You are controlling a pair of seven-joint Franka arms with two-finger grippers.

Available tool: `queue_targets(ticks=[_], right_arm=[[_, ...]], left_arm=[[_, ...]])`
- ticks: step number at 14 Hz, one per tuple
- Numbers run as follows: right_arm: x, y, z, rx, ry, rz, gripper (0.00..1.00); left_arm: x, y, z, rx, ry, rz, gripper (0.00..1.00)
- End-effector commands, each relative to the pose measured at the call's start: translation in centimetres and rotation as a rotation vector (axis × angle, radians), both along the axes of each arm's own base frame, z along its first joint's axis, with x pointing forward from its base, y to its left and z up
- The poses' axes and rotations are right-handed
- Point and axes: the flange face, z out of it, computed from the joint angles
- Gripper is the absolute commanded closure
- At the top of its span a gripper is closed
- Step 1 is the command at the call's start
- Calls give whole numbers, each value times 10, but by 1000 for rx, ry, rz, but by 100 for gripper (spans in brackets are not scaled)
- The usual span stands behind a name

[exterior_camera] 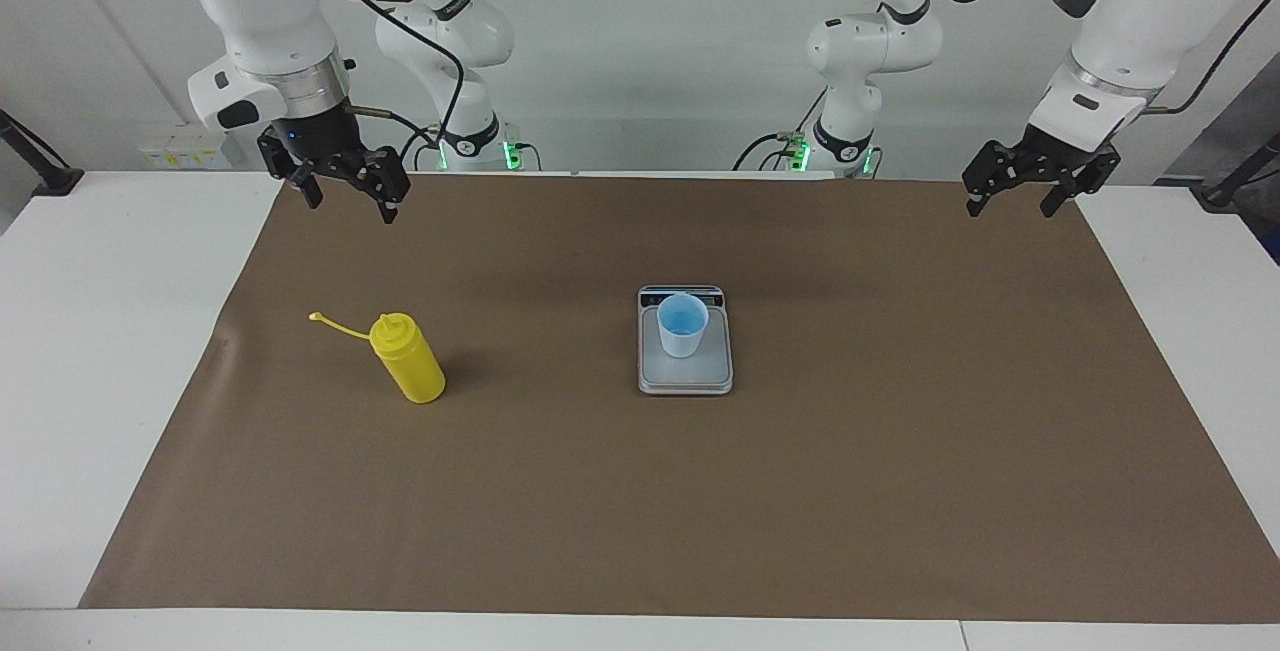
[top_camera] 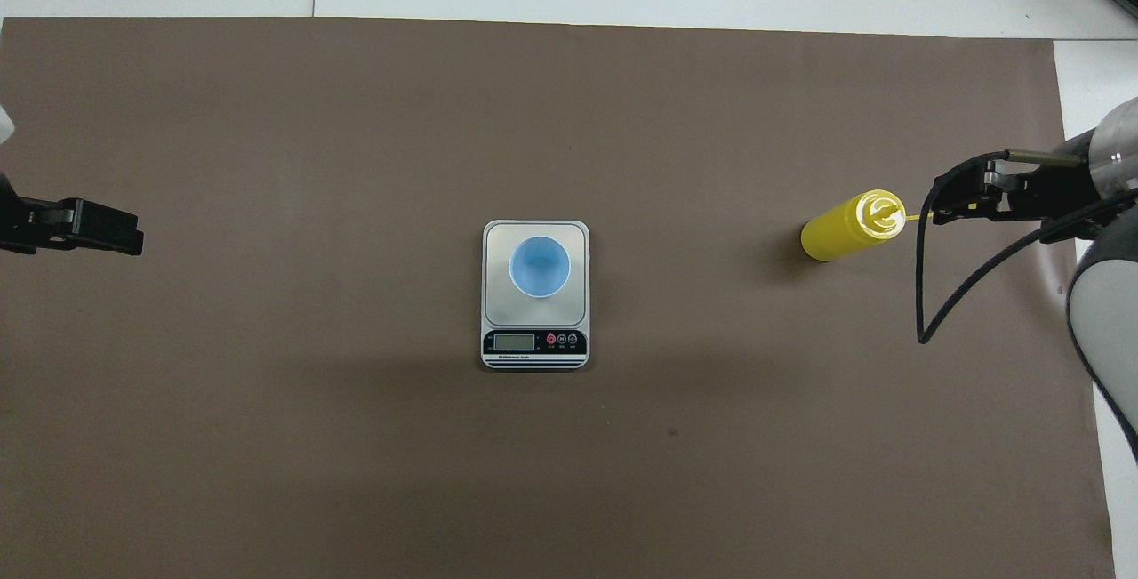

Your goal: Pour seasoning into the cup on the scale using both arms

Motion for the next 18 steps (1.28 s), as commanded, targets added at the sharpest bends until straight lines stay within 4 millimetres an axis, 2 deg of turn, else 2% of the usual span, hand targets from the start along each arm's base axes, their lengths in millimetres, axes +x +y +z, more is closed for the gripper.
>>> queue_targets(ticks=[1, 6, 8, 18], right_arm=[[-9, 2, -5, 21, 27, 80, 0], [-11, 3, -5, 21, 29, 87, 0], [-11, 13, -5, 22, 29, 120, 0], [-10, 23, -4, 74, 12, 126, 0]], left_arm=[[-8, 3, 1, 3, 8, 14, 0], [-9, 3, 2, 3, 6, 14, 0], [-9, 3, 2, 3, 6, 14, 0], [-9, 3, 2, 3, 6, 14, 0]])
